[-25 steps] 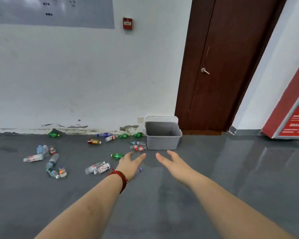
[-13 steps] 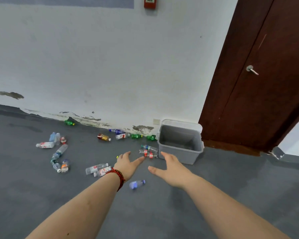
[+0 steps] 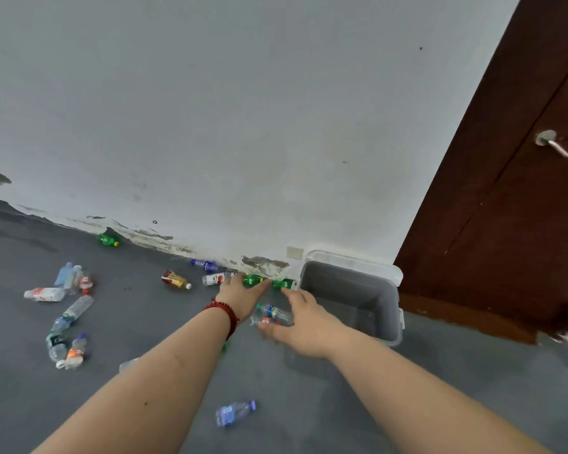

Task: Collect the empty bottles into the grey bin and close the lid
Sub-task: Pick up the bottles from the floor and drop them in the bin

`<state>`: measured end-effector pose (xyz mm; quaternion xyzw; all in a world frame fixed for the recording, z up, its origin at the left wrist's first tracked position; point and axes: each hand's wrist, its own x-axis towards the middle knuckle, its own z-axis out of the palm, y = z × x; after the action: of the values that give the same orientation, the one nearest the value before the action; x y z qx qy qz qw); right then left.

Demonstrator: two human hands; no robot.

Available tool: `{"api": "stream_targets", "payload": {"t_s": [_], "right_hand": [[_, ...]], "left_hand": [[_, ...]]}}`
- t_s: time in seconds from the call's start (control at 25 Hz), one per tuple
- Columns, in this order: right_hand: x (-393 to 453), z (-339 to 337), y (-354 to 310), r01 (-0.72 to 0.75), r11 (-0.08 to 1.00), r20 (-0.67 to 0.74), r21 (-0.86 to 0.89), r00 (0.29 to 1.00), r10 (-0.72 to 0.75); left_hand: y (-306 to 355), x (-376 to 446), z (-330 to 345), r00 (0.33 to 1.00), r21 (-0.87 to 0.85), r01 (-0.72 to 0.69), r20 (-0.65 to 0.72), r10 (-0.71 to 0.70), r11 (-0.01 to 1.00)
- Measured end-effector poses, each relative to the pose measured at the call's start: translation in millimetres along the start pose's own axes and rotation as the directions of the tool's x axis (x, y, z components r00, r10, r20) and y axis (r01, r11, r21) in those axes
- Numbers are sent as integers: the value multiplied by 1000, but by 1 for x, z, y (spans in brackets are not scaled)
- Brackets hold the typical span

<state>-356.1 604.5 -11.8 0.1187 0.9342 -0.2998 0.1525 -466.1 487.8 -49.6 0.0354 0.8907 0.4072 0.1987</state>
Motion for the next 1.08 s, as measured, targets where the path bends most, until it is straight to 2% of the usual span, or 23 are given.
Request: {"api": "stream_targets", "payload": {"t_s": [0.2, 0.36, 0.52, 0.64, 0.84, 0.96, 1.08], "right_hand": [[123, -45, 51, 99, 994, 93, -39, 991, -96], [210, -79, 82, 187, 979, 232, -75, 959, -165], [268, -92, 111, 166, 978, 329, -126, 937, -117], [281, -67, 121, 130, 976, 393, -176, 918, -51], [263, -2, 105, 261, 955, 568, -142, 811, -137], [268, 22, 96, 285, 951, 562, -120, 809, -172], [285, 35, 100, 249, 963, 560, -102, 815, -151]], "left_hand": [[34, 93, 31, 995, 69, 36, -92, -30, 997], [39, 140, 48, 948, 36, 270, -186, -259, 962], [31, 155, 58, 902, -42, 366, -230, -365, 930], [1, 137, 76, 838, -62, 499, -217, -500, 864], [-34, 119, 92, 768, -110, 608, -168, -617, 786], [-49, 120, 99, 751, -120, 629, -162, -640, 768], [-69, 121, 112, 688, -152, 699, -125, -715, 699]]}}
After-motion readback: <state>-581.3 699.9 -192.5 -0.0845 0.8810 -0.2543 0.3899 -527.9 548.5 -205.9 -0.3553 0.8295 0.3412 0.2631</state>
